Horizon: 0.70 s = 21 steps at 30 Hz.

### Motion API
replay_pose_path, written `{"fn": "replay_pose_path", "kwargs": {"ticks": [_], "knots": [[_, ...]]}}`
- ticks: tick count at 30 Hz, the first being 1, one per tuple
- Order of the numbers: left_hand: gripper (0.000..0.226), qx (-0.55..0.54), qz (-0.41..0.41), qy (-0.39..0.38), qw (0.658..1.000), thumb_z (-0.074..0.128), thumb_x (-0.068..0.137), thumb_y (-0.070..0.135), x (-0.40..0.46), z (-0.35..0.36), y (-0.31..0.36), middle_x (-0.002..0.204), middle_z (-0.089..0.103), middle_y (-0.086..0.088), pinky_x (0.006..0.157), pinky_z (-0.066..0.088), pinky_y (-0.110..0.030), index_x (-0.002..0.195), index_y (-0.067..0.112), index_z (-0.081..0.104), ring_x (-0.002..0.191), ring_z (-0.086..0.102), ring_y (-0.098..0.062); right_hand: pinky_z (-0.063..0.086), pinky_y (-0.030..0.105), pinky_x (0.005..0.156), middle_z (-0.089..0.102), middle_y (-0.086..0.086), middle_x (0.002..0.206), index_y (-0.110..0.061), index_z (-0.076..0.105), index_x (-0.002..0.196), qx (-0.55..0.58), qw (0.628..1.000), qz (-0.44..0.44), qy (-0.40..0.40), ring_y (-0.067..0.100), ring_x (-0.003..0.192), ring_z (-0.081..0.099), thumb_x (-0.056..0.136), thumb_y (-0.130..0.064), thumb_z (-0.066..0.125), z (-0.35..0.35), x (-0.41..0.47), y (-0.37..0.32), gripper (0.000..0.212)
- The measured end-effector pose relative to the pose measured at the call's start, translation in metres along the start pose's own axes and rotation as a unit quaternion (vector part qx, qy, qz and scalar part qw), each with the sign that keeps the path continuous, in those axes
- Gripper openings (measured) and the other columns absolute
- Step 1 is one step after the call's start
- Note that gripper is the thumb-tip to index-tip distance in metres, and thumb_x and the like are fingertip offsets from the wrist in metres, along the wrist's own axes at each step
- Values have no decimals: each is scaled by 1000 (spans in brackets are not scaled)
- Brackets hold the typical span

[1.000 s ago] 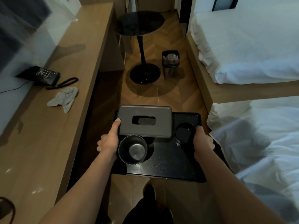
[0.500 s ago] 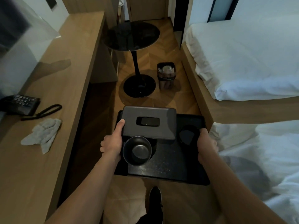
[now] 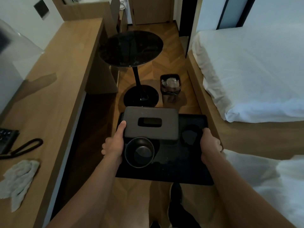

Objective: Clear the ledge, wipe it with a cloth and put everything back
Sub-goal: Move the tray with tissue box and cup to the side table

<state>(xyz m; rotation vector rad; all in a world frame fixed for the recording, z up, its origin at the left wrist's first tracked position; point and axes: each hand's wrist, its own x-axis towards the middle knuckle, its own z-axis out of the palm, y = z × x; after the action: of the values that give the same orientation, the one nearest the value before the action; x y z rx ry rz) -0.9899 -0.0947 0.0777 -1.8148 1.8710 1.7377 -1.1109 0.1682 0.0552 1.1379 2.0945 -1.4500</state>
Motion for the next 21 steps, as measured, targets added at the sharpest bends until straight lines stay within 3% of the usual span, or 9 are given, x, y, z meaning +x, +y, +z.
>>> {"fn": "replay_pose_path", "kwargs": {"ticks": [5, 12, 21], "knots": [[151, -58, -20, 17, 998, 57, 34, 105, 41, 29, 57, 147, 41, -14, 109, 40, -55, 151, 12, 36, 130, 42, -39, 35, 51, 110, 30, 16, 151, -4, 26, 151, -11, 999, -23, -20, 37, 132, 37, 88, -61, 46, 41, 39, -72, 87], [125, -58, -10, 44, 997, 52, 65, 95, 104, 43, 130, 153, 34, -17, 109, 35, -51, 153, 8, 34, 136, 34, -40, 36, 51, 109, 30, 15, 150, -6, 25, 151, -51, 997, -32, -45, 37, 130, 38, 86, -62, 44, 114, 72, -159, 88], [123, -65, -27, 84, 994, 50, 68, 94, 242, 36, 249, 158, 29, -16, 115, 28, -53, 153, 7, 34, 144, 24, -39, 39, 52, 107, 36, 16, 146, -7, 31, 148, -54, 996, -35, -54, 38, 126, 42, 78, -66, 44, 267, 95, -273, 92]]}}
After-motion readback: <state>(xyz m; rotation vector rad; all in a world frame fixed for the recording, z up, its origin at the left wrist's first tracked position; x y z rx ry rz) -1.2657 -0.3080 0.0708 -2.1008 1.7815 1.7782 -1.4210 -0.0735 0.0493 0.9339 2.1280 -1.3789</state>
